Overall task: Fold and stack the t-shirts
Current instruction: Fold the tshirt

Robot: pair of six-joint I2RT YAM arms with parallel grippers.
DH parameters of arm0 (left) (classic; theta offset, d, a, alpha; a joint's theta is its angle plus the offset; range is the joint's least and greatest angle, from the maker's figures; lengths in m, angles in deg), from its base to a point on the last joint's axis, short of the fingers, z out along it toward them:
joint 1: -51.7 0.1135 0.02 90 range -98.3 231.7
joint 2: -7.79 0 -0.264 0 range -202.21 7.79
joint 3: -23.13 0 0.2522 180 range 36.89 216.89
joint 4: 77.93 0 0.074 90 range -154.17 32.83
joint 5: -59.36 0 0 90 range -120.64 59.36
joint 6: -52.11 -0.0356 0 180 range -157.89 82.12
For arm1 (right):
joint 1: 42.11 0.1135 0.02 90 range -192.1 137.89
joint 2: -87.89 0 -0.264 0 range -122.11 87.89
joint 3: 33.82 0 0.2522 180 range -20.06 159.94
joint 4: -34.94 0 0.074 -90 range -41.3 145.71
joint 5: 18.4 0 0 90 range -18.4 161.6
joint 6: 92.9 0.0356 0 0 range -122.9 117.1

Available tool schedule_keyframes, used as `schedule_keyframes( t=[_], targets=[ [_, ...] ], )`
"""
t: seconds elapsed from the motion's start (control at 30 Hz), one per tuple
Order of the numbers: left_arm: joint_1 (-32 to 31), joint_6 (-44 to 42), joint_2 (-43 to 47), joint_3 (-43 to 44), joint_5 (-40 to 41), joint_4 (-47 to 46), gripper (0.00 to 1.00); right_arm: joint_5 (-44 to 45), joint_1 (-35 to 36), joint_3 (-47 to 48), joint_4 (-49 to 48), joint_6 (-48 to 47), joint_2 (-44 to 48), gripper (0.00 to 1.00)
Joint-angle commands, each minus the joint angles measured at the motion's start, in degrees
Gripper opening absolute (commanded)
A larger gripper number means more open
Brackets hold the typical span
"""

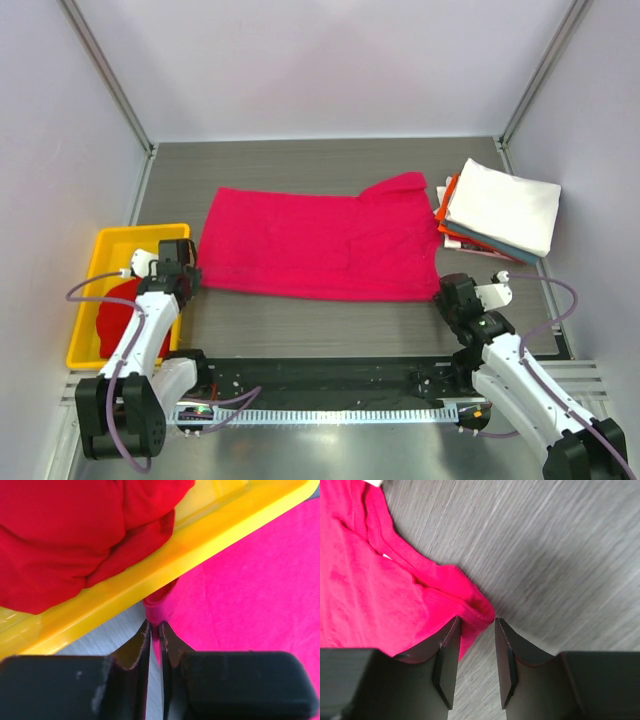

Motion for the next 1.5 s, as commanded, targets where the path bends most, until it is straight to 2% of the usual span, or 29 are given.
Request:
schedule_keyframes(
  t=[0.0, 0.13, 0.3, 0.43, 0.5, 0.67, 0.77, 0.9, 1.23, 1.27, 1.3, 1.4, 1.47],
  targets=[
    [0.5, -1.7, 2.8, -0.5, -0.2, 1.6, 0.15, 3.7, -0.2, 3.9, 4.0, 0.4, 2.4, 0.39],
    [0.4, -2.9, 8.8, 0.3, -1.9, 4.1, 0.24, 4.4, -0.2, 7.7, 6.1, -2.9, 3.3, 0.4],
    [0.4, -4.8, 11.8, 6.0, -2.8, 9.0, 0.43, 3.1, -0.1, 14.9, 8.3, -6.7, 1.0, 0.42],
    [0.5, -9.0, 9.2, 11.2, -6.5, 9.9, 0.46, 1.5, -0.1, 19.1, 6.4, -11.2, -3.4, 0.43],
    [0.5, -12.0, 5.9, 14.2, -8.7, 9.0, 0.46, -1.2, -0.1, 19.8, 1.8, -16.7, -6.0, 0.41],
    [0.5, -21.1, -2.7, 20.9, -16.6, 5.7, 0.46, -3.8, -0.1, 27.6, -0.9, -26.2, -22.3, 0.27],
    [0.5, -23.3, -9.0, 26.5, -19.2, 5.5, 0.46, -4.8, -0.2, 32.8, -2.8, -31.8, -30.7, 0.19],
    [0.4, -24.4, -17.0, 30.6, -22.0, 4.5, 0.47, -4.9, -0.5, 41.3, -3.3, -35.8, -41.7, 0.02],
    [0.4, -23.3, -35.9, 38.1, -25.3, -0.8, 0.48, -8.3, -3.7, 64.8, -3.9, -39.6, -66.5, 0.03],
    [0.4, -22.8, -37.0, 39.5, -25.2, -1.2, 0.48, -8.8, -4.0, 66.4, -3.9, -40.0, -67.9, 0.05],
    [0.4, -22.4, -39.3, 40.0, -25.4, -2.5, 0.48, -10.1, -4.9, 67.9, -4.3, -41.1, -69.5, 0.14],
    [0.4, -22.1, -43.9, 43.7, -24.5, -3.7, 0.53, -12.2, -6.5, 72.9, -5.4, -42.6, -74.4, 0.31],
    [0.3, -22.8, -46.4, 47.5, -23.1, -3.6, 0.54, -13.0, -7.6, 77.0, -5.3, -43.1, -78.2, 0.33]
  ],
)
